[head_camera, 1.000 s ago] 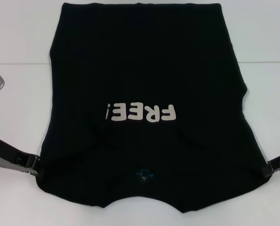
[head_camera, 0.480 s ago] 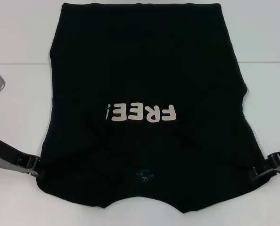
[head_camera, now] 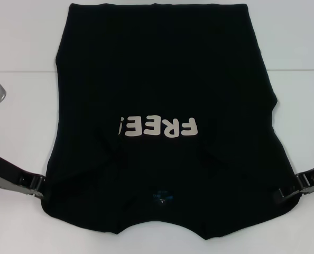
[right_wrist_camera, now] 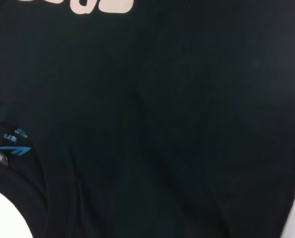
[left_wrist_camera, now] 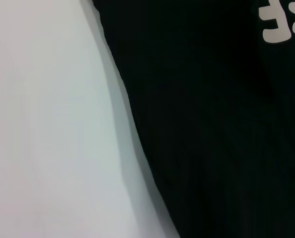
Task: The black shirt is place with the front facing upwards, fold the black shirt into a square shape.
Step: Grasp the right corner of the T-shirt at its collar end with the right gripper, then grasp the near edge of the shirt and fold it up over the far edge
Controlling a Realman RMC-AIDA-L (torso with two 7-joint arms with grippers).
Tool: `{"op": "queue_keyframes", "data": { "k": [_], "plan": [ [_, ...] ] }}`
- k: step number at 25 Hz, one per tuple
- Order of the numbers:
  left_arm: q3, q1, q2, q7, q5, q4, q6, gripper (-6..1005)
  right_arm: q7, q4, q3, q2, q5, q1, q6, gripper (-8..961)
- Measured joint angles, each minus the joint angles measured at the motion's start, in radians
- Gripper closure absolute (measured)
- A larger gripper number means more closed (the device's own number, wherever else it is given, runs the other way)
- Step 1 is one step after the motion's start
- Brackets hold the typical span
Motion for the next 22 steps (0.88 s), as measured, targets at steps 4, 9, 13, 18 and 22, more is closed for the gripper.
{"op": "queue_keyframes", "data": {
  "k": [4, 9, 13, 18, 22],
  "plan": [
    [0.0, -0.003, 0.0, 0.002, -0.001, -0.003, 0.0, 967, -0.001, -0.001, -0.017, 0.002, 0.0, 0.0, 0.007, 316],
    [0.0, -0.004, 0.0, 0.003, -0.006, -0.01, 0.002, 966, 0.003, -0.001, -0.021, 0.001, 0.0, 0.0, 0.011, 596],
    [-0.002, -0.003, 0.008, 0.011, -0.047, -0.016, 0.007, 966, 0.003, -0.002, -0.022, -0.004, 0.0, 0.0, 0.01, 782],
    [-0.002, -0.012, 0.027, 0.023, -0.066, -0.06, 0.026, 965, -0.009, -0.003, -0.021, -0.012, 0.0, 0.002, -0.002, 887],
    [-0.002, -0.03, 0.071, 0.049, -0.108, -0.137, 0.085, 964, -0.045, -0.022, -0.013, -0.037, 0.005, 0.005, -0.078, 907]
  ]
}}
